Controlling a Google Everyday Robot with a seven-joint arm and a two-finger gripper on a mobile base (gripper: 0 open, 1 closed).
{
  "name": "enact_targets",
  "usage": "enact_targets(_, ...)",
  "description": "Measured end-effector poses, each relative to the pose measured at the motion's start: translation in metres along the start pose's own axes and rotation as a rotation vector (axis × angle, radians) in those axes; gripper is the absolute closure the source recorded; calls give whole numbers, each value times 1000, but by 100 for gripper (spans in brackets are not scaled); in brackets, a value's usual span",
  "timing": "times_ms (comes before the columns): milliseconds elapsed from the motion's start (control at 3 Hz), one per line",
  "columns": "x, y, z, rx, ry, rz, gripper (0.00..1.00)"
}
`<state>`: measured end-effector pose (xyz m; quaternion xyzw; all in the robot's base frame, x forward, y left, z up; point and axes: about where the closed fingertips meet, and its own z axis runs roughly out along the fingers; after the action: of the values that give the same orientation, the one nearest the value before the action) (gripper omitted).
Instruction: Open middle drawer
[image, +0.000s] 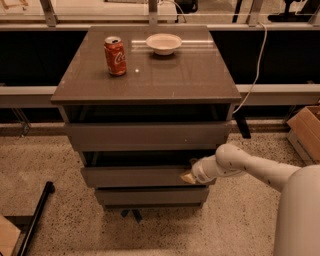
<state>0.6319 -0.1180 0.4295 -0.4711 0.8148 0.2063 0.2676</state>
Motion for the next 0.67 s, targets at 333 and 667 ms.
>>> enact_targets(333,-1,0,-1,0,0,0,100)
enact_targets(667,-2,0,-3,0,0,0,86)
